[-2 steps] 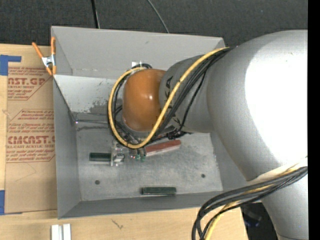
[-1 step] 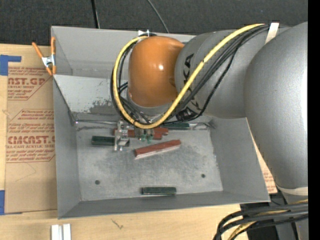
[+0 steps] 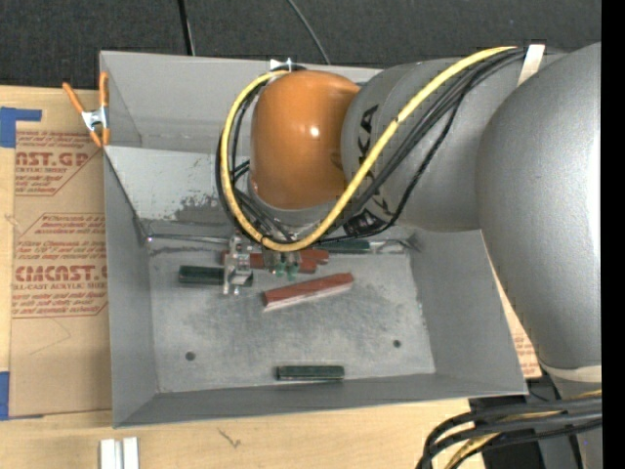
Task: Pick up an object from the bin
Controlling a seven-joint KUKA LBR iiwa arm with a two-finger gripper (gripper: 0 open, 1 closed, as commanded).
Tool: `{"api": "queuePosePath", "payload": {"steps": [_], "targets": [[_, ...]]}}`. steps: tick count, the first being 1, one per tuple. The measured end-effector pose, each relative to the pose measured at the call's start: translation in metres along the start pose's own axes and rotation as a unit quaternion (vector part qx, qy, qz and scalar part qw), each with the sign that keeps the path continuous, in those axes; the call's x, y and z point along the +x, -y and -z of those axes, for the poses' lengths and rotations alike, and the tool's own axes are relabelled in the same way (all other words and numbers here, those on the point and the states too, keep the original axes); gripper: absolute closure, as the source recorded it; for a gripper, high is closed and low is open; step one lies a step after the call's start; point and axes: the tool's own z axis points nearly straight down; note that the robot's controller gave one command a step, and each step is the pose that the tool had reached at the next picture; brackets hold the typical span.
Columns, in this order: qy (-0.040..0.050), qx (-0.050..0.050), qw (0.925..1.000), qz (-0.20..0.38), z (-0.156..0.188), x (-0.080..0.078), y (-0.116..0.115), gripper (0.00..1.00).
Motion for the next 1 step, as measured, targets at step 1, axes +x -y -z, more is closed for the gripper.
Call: {"api": "queuePosePath", "payload": {"steps": [1], "targets": [[0.0007,0.000,0.9999,-0.013,0.1125,-0.0008,0.0146,1.00]]}}
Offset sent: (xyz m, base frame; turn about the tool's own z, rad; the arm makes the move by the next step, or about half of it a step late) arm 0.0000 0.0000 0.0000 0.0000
